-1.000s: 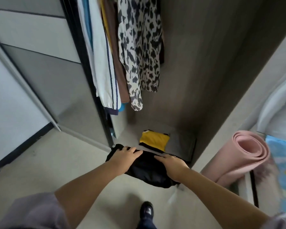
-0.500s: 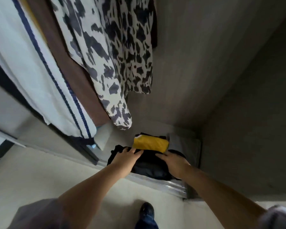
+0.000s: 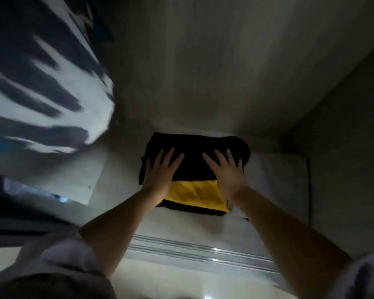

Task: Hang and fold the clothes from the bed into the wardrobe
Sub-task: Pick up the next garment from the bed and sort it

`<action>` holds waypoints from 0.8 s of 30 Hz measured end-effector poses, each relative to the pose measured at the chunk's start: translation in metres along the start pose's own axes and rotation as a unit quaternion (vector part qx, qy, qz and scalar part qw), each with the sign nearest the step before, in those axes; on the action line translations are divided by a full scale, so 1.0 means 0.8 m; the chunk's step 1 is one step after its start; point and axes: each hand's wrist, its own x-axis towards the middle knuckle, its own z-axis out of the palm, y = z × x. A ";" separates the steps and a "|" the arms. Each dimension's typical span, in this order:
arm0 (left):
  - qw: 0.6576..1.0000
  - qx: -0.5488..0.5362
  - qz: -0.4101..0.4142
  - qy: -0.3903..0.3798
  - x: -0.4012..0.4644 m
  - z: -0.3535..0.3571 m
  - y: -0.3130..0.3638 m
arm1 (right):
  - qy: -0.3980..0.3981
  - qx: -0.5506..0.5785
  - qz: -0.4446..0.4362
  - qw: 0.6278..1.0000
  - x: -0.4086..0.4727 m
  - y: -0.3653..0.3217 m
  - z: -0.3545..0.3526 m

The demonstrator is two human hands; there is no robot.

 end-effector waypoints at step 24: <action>0.982 -0.023 0.099 -0.161 -0.004 0.012 0.004 | -0.121 0.068 0.028 0.990 -0.010 -0.029 0.048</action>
